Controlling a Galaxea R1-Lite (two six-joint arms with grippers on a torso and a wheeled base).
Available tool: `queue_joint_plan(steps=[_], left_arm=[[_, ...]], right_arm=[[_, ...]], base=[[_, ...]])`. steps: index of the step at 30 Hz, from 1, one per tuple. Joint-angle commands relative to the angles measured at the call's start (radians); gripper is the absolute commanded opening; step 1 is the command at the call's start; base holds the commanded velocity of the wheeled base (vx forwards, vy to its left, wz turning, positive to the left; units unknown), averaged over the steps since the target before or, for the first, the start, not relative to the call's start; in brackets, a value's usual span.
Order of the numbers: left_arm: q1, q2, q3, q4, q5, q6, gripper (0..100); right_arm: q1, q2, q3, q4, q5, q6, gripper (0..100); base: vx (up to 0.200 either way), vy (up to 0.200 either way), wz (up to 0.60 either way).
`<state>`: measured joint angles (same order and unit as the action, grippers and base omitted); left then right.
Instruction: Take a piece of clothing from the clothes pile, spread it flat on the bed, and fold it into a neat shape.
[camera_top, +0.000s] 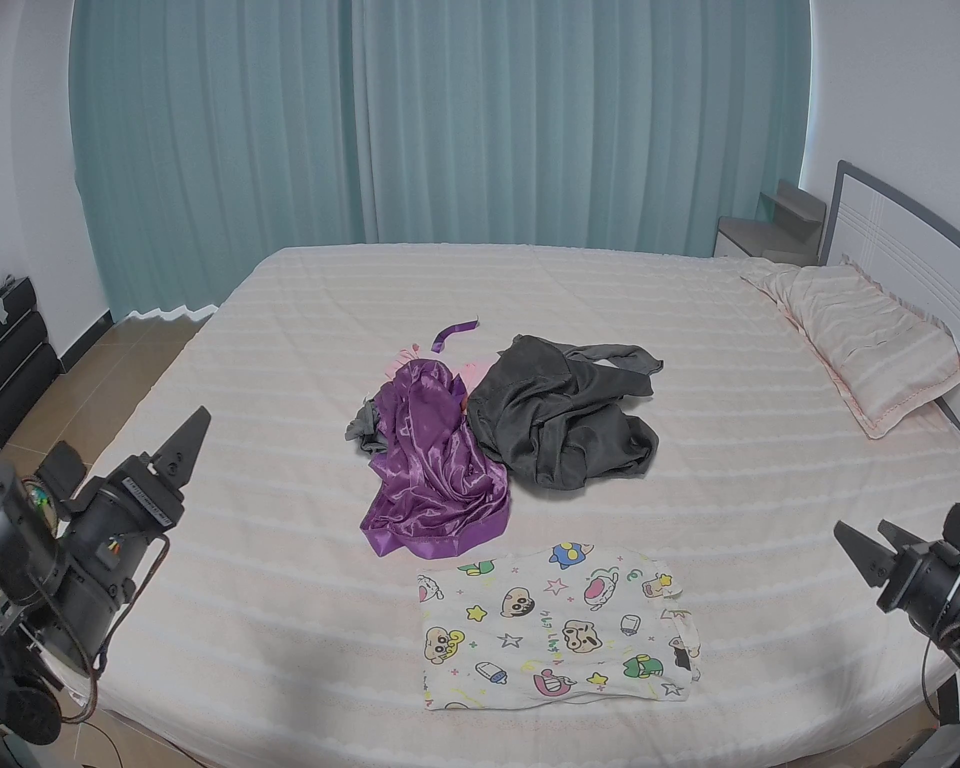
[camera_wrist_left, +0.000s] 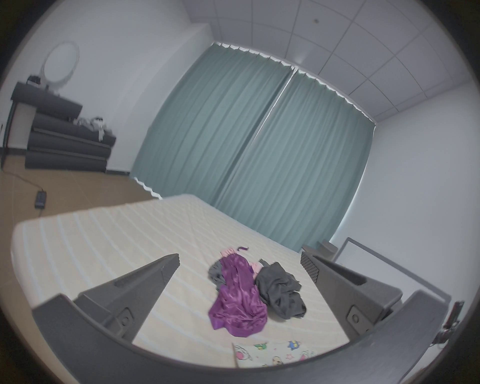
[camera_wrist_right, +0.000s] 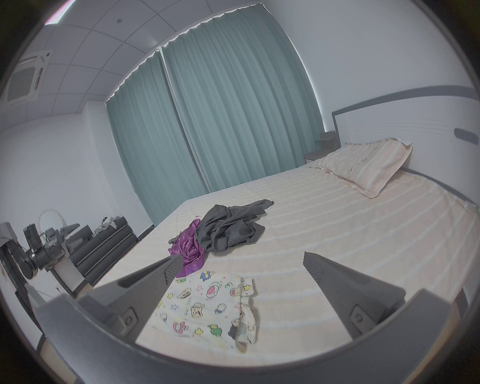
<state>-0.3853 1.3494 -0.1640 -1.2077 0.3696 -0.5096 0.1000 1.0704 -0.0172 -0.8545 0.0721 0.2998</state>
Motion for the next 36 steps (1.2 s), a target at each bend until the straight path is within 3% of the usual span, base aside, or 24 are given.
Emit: queue_joint_plan(steps=[1, 2, 3, 6, 11, 13, 14, 17, 21, 28, 30, 35, 36], left_arm=[[0.003, -0.549, 0.118, 0.172, 0.215, 0.324, 100], [0.003, -0.549, 0.118, 0.172, 0.215, 0.324, 100], [0.006, -0.671, 0.118, 0.295, 0.219, 0.361, 100], [0.031, -0.877, 0.093, 0.525, 0.236, 0.419, 100], [0.085, -1.104, 0.005, 0.878, 0.238, 0.444, 100], [0.102, -1.136, -0.008, 0.936, 0.236, 0.445, 100], [0.138, -1.201, -0.017, 1.036, 0.236, 0.45, 100], [0.178, -1.253, -0.014, 1.088, 0.239, 0.47, 100], [0.275, -1.26, -0.006, 1.105, 0.246, 0.479, 100], [0.372, -1.323, 0.089, 1.159, 0.183, 0.53, 100], [0.379, -1.349, 0.12, 1.152, 0.132, 0.553, 100], [0.379, -1.349, 0.164, 1.14, 0.055, 0.522, 100], [0.379, -1.349, 0.164, 1.139, 0.032, 0.52, 100]], right_arm=[[-0.043, -0.793, -0.056, 0.683, -0.003, -0.165, 100], [-0.043, -0.793, -0.056, 0.683, -0.003, -0.165, 100], [-0.045, -0.903, -0.087, 0.818, -0.003, -0.188, 100], [-0.062, -1.017, -0.115, 0.948, -0.003, -0.212, 100], [-0.089, -1.07, -0.105, 0.979, -0.005, -0.266, 100], [-0.089, -1.07, -0.104, 0.974, -0.009, -0.281, 100], [-0.089, -1.07, -0.095, 0.971, -0.037, -0.312, 100], [-0.092, -1.07, -0.076, 0.97, -0.095, -0.35, 100], [-0.092, -1.07, -0.07, 0.982, -0.238, -0.395, 100], [-0.094, -1.067, -0.076, 1.0, -0.284, -0.37, 100], [-0.092, -1.07, -0.072, 0.994, -0.244, -0.369, 100], [-0.092, -1.07, -0.043, 0.953, 0.11, -0.312, 100], [-0.092, -1.07, -0.033, 0.927, 0.121, -0.307, 100]], base=[[0.0, 0.0, 0.0], [0.0, 0.0, 0.0], [0.0, 0.0, 0.0], [0.0, 0.0, 0.0], [0.0, 0.0, 0.0], [0.0, 0.0, 0.0], [0.0, 0.0, 0.0], [0.0, 0.0, 0.0], [0.0, 0.0, 0.0], [0.0, 0.0, 0.0], [0.0, 0.0, 0.0], [0.0, 0.0, 0.0], [0.0, 0.0, 0.0]])
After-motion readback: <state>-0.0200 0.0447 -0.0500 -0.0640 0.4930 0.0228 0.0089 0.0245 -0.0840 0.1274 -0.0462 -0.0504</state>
